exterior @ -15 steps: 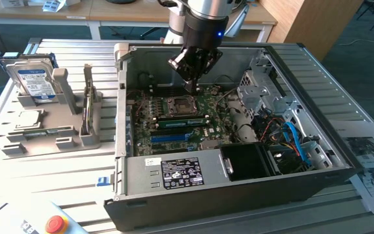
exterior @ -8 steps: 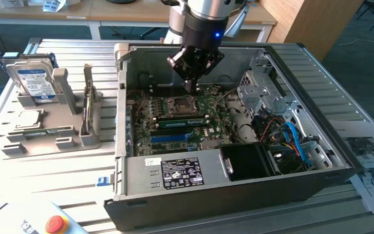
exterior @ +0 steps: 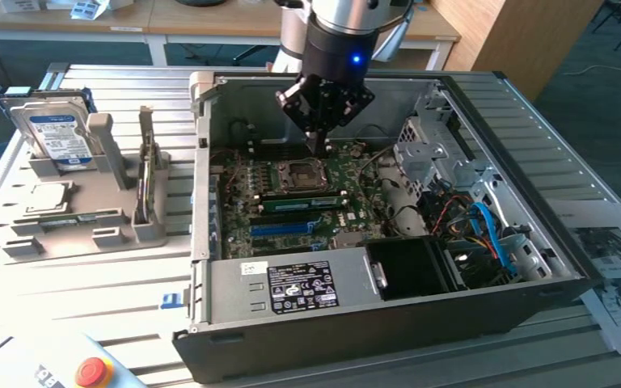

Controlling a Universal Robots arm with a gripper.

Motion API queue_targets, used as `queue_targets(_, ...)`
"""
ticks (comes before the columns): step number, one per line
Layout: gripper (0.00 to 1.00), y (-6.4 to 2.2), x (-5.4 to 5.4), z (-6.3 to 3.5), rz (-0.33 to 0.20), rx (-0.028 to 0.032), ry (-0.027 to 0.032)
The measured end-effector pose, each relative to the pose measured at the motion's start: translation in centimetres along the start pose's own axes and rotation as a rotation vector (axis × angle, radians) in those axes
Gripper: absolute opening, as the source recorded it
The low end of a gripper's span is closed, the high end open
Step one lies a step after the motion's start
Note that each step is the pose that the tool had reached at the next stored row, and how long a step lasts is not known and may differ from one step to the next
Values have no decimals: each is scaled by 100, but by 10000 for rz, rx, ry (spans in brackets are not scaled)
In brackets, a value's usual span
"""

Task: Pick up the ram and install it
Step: 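Press down the ram until it locks into place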

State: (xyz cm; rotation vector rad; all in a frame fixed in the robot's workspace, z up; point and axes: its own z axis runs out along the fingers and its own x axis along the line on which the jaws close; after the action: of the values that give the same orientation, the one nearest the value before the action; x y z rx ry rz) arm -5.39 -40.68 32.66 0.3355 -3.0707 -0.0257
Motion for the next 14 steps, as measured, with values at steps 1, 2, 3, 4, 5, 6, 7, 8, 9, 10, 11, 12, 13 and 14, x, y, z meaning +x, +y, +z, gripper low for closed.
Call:
queue_targets(1,10,0,0,0,129,-7,-3)
queue_targets(2,10,0,0,1,275,-15,-6)
queue_targets(3,10,0,0,1,416,-22,-10)
queue_targets(4,10,0,0,1,540,-28,-13)
queue_targets(5,10,0,0,2,654,-34,-15)
queue_targets(6,10,0,0,2,784,-40,-18)
queue_targets(7,10,0,0,2,921,-47,-21)
queue_targets(8,10,0,0,2,1059,-55,-24)
queue_targets(9,10,0,0,3,1205,-62,-27)
queue_targets(10,10,0,0,3,1347,-69,-30)
queue_targets(11,10,0,0,3,1473,-75,-33)
queue_targets(12,10,0,0,3,1519,-77,-34)
queue_targets(13,10,0,0,3,1519,-78,-34)
queue_targets(14,10,0,0,3,1520,-78,-34)
